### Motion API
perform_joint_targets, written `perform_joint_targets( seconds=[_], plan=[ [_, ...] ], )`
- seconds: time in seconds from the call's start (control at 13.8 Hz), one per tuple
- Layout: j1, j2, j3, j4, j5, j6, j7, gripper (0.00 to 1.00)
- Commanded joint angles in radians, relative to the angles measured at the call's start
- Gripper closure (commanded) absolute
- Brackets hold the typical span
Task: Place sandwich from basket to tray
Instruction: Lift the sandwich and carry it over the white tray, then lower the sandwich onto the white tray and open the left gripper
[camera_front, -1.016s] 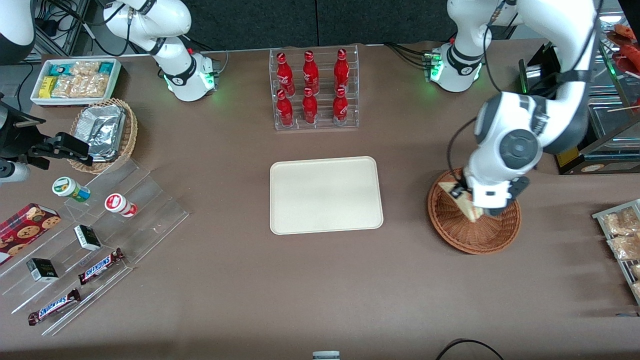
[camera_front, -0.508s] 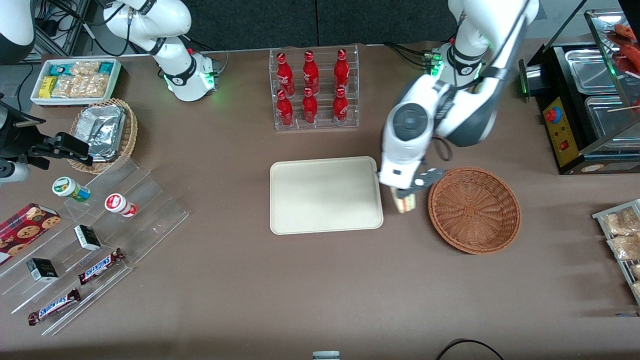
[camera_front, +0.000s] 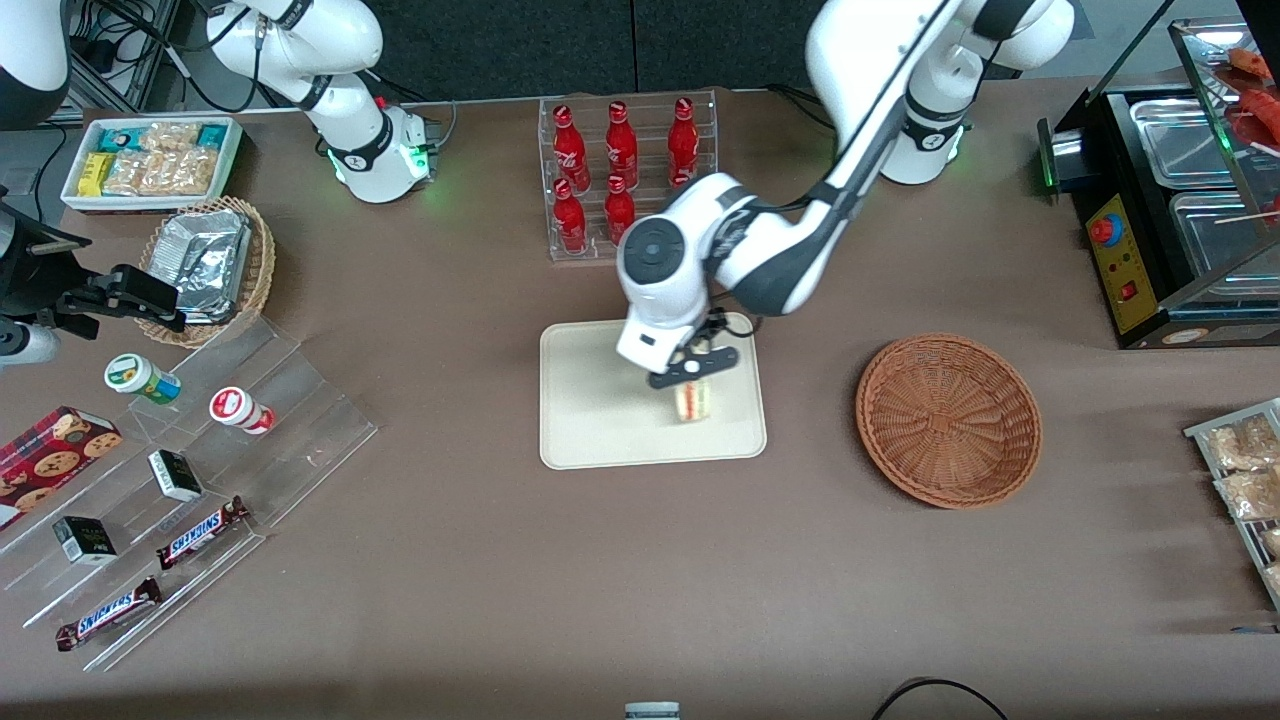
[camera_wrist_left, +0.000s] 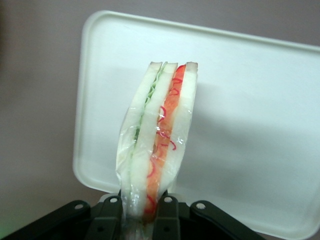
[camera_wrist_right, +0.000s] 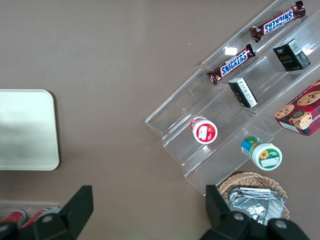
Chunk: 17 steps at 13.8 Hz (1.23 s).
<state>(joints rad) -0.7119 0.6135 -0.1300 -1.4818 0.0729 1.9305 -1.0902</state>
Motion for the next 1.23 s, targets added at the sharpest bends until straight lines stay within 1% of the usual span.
perform_joint_targets(
  seconds=[0.0,0.15,0.36,0.51,0.65,0.73,0.87,1.16],
  plan=[
    [-0.047,0.07,0.016,0.069,-0.012,0.037,-0.005,0.78],
    [-0.081,0.11,0.018,0.071,-0.007,0.07,-0.013,0.78],
    [-0.081,0.12,0.018,0.071,-0.008,0.074,-0.008,0.78],
    [-0.081,0.129,0.018,0.071,-0.007,0.088,-0.011,0.73],
    [-0.08,0.135,0.02,0.071,-0.012,0.091,-0.013,0.73],
    [-0.08,0.14,0.02,0.071,-0.012,0.093,-0.011,0.6],
    [-0.08,0.143,0.021,0.072,-0.01,0.094,-0.01,0.0],
    [-0.069,0.109,0.026,0.083,-0.015,0.078,-0.01,0.0]
  ],
)
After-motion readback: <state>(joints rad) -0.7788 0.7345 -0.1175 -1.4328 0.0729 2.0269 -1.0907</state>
